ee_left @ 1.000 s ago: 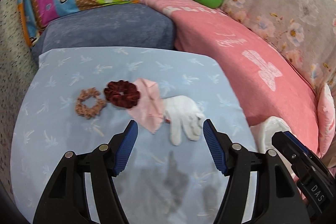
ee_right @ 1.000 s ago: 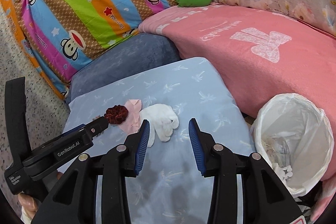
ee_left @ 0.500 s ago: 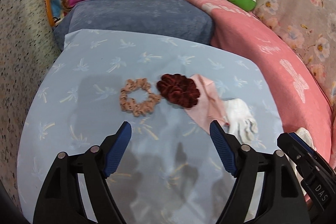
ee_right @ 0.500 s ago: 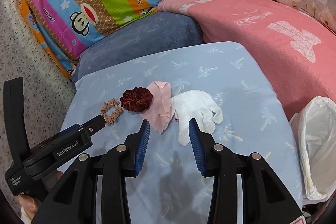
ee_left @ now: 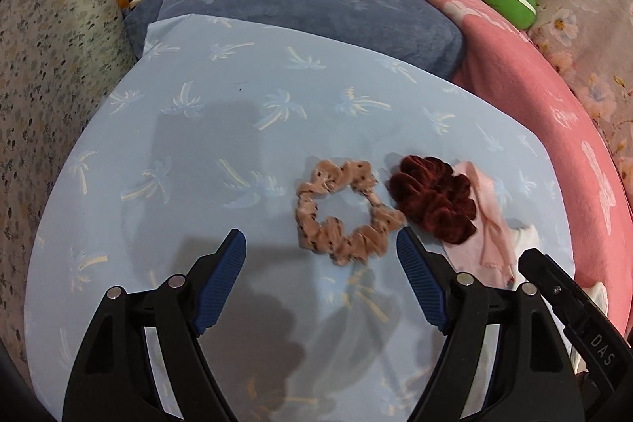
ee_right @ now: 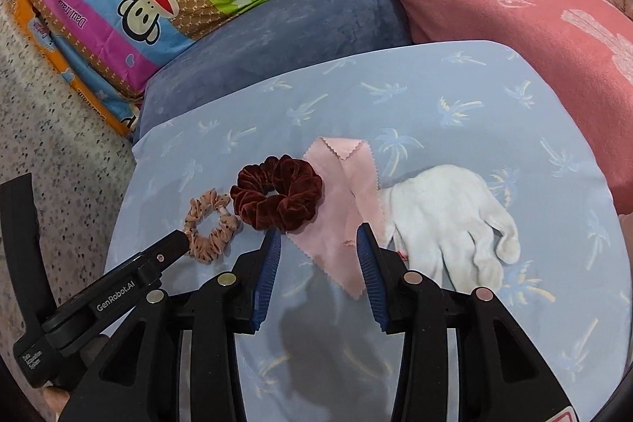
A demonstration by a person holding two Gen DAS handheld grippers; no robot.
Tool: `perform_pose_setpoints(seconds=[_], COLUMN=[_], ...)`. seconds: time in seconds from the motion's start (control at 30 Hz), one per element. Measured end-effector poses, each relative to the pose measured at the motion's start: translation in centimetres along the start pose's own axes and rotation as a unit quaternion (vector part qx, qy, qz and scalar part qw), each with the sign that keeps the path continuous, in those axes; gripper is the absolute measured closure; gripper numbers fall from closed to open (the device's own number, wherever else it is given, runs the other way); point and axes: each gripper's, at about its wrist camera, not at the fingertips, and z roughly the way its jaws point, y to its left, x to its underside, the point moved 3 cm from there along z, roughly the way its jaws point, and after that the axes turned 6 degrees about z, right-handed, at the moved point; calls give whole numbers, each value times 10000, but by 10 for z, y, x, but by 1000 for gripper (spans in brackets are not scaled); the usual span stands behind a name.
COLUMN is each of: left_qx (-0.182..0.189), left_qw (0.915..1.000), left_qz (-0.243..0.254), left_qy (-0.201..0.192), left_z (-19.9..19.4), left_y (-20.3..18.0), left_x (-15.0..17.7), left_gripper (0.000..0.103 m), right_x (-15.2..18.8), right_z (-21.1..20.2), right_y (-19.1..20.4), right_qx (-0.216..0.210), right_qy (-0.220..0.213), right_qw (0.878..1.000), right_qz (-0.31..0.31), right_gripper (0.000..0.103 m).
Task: Organize soft objects
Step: 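Grasp the tan polka-dot scrunchie with the left gripper while the right gripper grasps the velvet scrunchie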
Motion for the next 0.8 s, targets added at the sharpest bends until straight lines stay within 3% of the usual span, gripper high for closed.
perform_pose_setpoints(seconds=[0.33,0.7,0.8], left_qx=[0,-78,-127], left_qw=[9996,9999,9999], left_qz=[-223,-8,64], left_qy=[180,84,49], left_z=[26,34,34], left_y=[13,6,5], left_x=[-5,-7,-7], left_gripper=[28,29,38], right_x=[-17,-13,-12], right_z=[50,73,71], right_y=[19,16,17], right_qx=[6,70,102], right_qy=[181,294,283], right_qw=[9998,9995,9995], right_qz=[2,5,-85], right_gripper=[60,60,62])
